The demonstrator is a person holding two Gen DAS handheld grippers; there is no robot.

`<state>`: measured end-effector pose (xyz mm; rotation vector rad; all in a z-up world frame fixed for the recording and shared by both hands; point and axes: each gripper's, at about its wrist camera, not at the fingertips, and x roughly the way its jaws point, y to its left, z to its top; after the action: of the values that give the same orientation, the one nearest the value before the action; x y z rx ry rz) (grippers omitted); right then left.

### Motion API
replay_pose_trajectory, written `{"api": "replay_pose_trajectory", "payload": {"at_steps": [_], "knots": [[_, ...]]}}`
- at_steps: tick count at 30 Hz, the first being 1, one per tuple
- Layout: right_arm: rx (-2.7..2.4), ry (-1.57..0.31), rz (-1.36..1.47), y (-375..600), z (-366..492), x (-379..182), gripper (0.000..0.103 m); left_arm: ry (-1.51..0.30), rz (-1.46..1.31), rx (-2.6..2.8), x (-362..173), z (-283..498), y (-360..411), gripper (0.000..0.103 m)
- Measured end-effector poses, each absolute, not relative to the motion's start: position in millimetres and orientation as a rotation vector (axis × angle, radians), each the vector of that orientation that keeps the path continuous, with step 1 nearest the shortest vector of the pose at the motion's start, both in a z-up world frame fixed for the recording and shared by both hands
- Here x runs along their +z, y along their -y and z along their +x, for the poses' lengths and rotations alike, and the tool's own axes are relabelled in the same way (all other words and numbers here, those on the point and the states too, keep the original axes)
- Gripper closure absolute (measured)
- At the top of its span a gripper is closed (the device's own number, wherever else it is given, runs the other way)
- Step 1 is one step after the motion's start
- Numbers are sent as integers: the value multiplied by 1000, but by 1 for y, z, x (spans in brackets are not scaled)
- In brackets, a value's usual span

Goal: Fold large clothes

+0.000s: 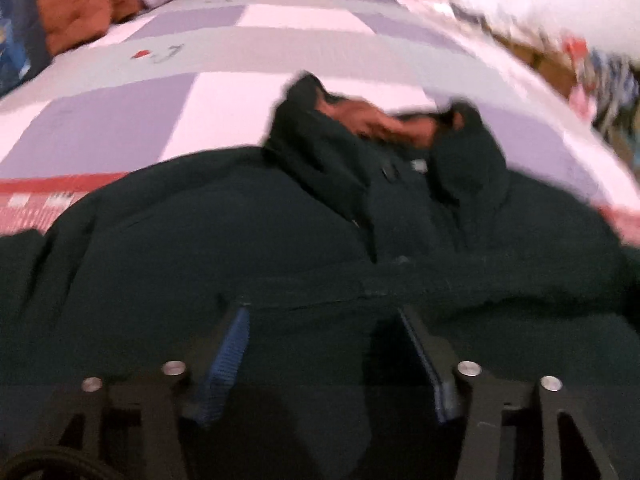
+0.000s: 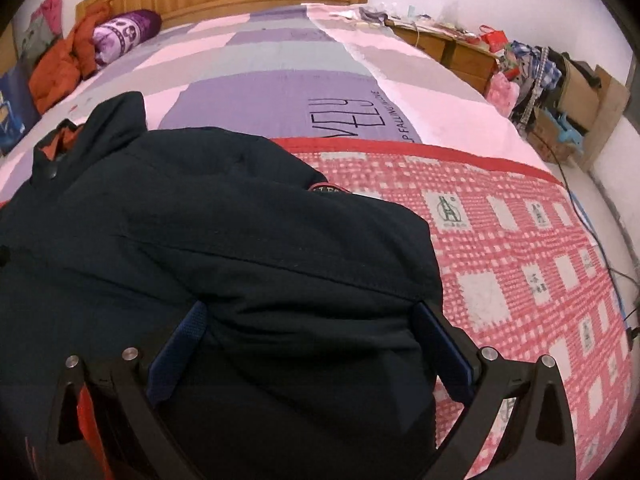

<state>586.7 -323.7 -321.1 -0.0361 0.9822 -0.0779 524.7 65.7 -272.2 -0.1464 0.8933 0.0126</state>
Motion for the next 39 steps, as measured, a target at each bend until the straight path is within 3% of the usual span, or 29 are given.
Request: {"api": "replay_pose_trajectory", "payload": {"at_steps": [9,13,17,24,32,39], "knots": [[-129,-855,36,250,535,-285,0,-887,-120,129,-283,483,-120,18],[-63,-845,-71,191,513,-299,0,-882,-105,181,-272,465,-153,17],[-89,-838,-175,176,509,-326,0,-862,-214,256,-258,432,-221,15],[-74,-849,-147,179,503,-334,0,-793,-377,479,-244,342,-337,2],[-76,-859,-154,181,516,-337,0,-757,-664,703,-271,257,-457,1],[-83,-861,-166,180,519,-340,0,-713,-871,733,-307,238,-517,1]]}}
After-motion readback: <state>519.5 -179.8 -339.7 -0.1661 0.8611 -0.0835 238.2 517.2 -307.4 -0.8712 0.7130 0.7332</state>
